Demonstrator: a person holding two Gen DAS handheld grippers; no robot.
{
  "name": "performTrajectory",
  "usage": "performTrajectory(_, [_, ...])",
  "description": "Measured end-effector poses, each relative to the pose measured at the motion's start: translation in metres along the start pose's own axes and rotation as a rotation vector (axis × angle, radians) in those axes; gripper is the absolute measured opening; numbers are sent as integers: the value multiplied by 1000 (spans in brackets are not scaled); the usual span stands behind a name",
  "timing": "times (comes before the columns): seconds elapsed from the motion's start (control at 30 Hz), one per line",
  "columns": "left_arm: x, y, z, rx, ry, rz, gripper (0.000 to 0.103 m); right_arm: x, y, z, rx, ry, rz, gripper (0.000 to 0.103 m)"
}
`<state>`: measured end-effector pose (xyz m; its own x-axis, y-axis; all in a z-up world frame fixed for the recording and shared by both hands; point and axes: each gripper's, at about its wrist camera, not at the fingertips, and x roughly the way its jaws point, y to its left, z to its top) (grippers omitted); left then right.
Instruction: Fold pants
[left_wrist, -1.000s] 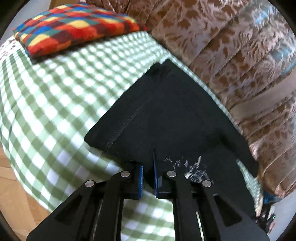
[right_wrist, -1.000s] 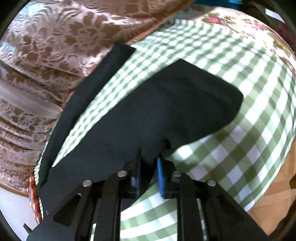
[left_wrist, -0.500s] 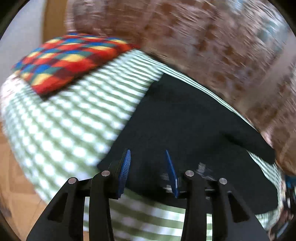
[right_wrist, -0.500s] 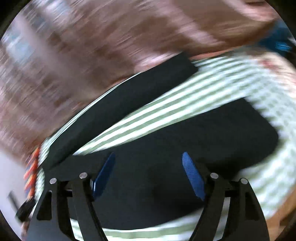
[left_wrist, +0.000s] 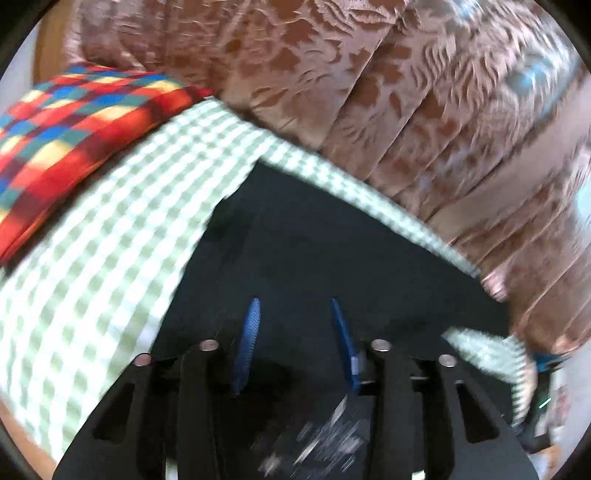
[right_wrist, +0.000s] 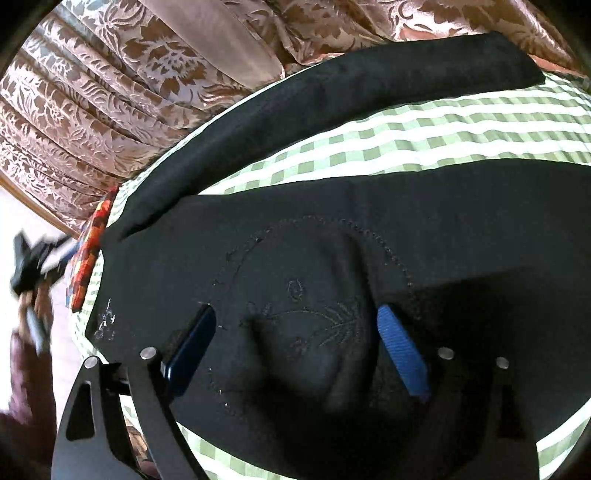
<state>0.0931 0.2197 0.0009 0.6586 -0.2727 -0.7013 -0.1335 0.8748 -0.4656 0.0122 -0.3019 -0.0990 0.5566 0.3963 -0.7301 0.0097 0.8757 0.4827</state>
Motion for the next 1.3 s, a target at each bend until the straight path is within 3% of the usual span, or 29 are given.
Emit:
performTrajectory(0.17, [63, 3, 90, -72, 34, -14, 49, 3, 4, 4, 36, -7, 10, 92])
performTrajectory(0.3, [122, 26, 141, -170, 107, 54, 49, 9, 6, 9, 42, 0, 1, 95])
performTrajectory(0.47, [178, 48, 164, -228, 158, 157, 49, 10, 3, 12, 72, -2, 16, 96])
performTrajectory(0.6, [208, 47, 164, -208, 202, 235, 49, 11, 2, 15, 87, -2, 15, 96])
performTrajectory(0.63, [209, 41, 162, -173, 186, 269, 43, 11, 3, 15, 86, -6, 11, 96])
performTrajectory(0.7, [205, 28, 160, -113, 162, 271, 16, 13, 6, 14, 66, -6, -4, 97])
performTrajectory(0.73, [200, 20, 160, -82, 137, 273, 14, 13, 7, 14, 57, -5, -9, 96])
performTrajectory(0.77, [191, 12, 159, -50, 103, 269, 13, 13, 7, 13, 52, -5, -12, 96])
performTrajectory(0.9, [123, -20, 145, 58, -48, 103, 11, 11, 8, 12, 48, -14, -18, 95])
performTrajectory(1.03, [47, -55, 120, 213, -162, -80, 9, 4, 13, 19, 24, -38, -16, 80])
performTrajectory(1.17, [-21, -63, 76, 334, -201, -200, 8, 8, 25, 38, -8, -50, 33, 71])
performTrajectory(1.3, [-61, -56, 22, 398, -184, -267, 8, 23, 47, 75, -8, -43, 123, 68])
